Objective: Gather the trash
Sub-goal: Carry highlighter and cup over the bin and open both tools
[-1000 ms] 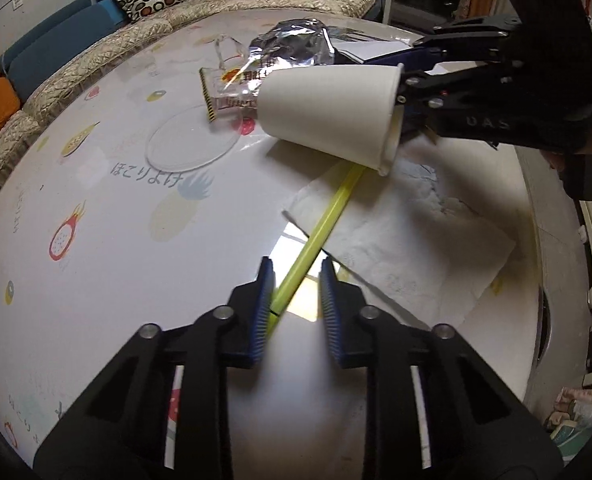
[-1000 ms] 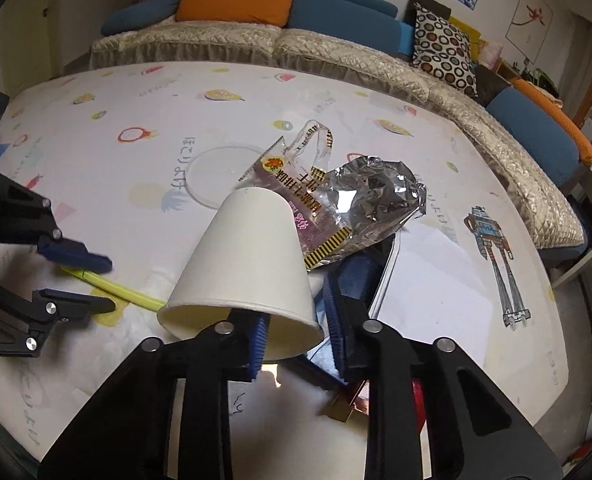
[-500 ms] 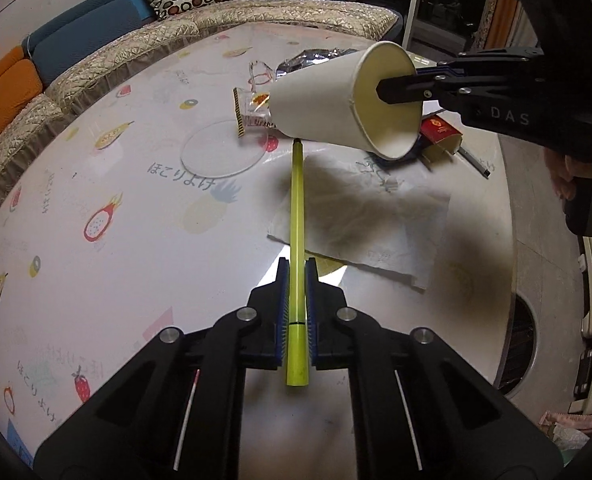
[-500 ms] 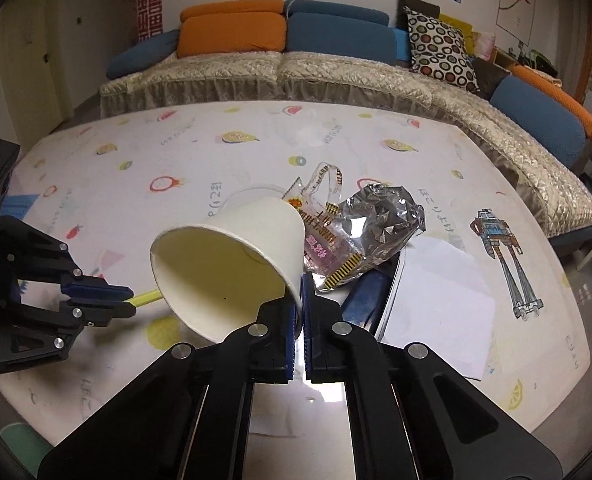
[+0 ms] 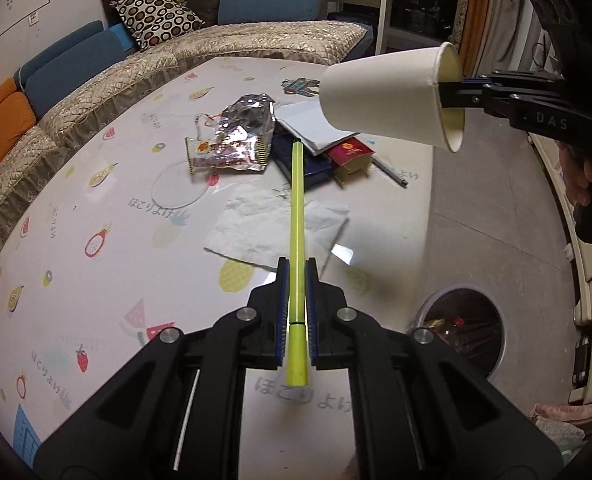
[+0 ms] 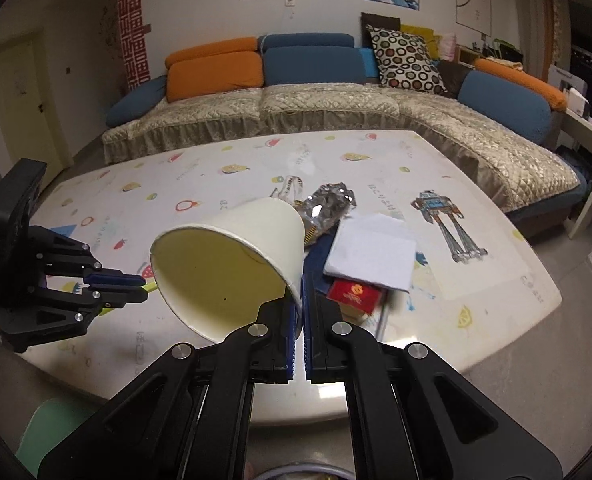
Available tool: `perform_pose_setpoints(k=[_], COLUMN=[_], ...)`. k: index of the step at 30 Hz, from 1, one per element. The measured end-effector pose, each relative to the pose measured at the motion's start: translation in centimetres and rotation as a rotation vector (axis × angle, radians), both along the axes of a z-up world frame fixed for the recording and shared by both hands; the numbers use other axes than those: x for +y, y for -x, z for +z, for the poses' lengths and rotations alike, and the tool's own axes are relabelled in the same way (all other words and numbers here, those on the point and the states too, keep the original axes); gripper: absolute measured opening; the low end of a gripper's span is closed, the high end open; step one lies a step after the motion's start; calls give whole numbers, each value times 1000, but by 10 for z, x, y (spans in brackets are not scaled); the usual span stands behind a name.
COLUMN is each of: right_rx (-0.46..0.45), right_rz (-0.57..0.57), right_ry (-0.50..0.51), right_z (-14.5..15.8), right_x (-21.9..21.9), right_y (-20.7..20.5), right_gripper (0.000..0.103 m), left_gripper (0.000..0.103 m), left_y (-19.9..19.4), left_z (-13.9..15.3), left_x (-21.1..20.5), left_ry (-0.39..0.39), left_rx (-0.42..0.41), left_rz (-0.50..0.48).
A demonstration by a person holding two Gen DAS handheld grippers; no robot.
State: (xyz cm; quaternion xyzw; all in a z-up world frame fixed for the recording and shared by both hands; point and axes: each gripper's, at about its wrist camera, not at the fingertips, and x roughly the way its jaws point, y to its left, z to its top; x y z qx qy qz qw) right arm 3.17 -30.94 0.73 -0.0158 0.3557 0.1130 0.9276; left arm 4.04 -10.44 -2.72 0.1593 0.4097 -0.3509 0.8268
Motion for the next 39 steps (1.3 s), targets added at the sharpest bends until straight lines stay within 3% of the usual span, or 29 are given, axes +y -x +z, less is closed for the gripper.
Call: perform_pose_setpoints(k=[5,10,15,19,27,39], right_rx=[39,113,192,282,449,570], right_rz=[-51,-104,-164,-216,-283,-308], right_ry=[-16,-23,-67,-103,-163,-207], right_z=[-8,-37,-77,-120,-204,-271], right_x=[-39,-72,-99,-112,-128,-129], right_y=[59,116,166,195,226,235], right_gripper=[3,4,3,4,4,4], left_gripper=[6,6,6,6,6,6], left_y=[35,77,117,145,182,183], left_z=[1,-4,-25,-56,-131,-190], left_x=[-33,-76,-116,-145,-177,-184], left_ry=[-12,-41,-48,-120,-277,-400], left_rx=[0,-9,41,77,163,252], left_rz=[-64,-169,-254,-328,-429,-461])
